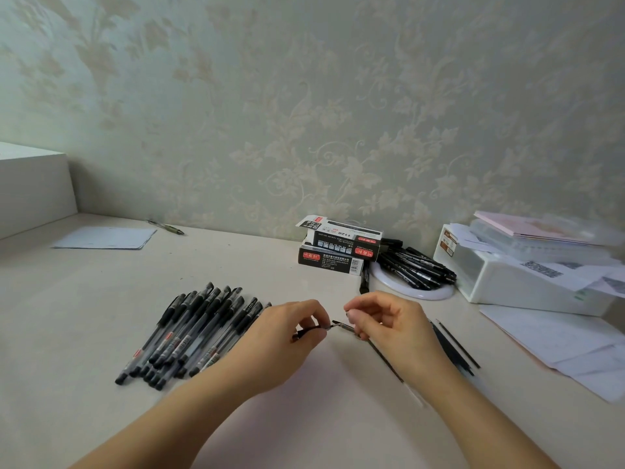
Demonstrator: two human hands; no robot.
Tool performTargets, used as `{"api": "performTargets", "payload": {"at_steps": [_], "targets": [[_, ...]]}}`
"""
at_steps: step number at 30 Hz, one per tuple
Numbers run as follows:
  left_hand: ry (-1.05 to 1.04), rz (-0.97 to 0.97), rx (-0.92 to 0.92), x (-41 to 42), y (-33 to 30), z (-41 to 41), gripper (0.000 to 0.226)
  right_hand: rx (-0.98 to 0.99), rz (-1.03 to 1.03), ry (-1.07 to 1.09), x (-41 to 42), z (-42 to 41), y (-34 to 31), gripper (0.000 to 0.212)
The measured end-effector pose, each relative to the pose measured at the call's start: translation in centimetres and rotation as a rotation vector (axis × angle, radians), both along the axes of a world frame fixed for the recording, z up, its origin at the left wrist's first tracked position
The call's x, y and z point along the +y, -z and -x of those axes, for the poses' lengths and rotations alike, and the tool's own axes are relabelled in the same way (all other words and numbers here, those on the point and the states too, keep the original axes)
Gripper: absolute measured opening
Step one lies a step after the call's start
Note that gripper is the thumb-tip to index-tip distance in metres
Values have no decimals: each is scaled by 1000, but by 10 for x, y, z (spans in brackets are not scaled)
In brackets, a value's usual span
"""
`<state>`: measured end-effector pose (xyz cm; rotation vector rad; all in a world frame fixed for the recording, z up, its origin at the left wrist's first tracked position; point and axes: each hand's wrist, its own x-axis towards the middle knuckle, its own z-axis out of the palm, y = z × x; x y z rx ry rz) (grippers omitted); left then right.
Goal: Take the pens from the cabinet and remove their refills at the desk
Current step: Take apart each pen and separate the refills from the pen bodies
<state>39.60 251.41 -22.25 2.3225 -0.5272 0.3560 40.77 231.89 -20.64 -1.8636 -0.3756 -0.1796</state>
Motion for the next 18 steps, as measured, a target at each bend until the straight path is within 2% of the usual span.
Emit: {"api": "performTargets", "payload": {"at_steps": [3,9,14,15,18], "targets": [[5,31,-4,-1,0,0,8,33,56,-66,3,2,2,17],[17,73,-23,-1,-2,2,5,52,-1,-109,7,2,5,20],[36,-35,-110,-1,-4,3,5,95,7,-109,7,1,7,4],[48,-50,-127,-1,-4,3,5,92,45,-100,7,1,8,5],[74,-84,-144,-1,-4,2,5,46,239,-36,7,1,13,29]]}}
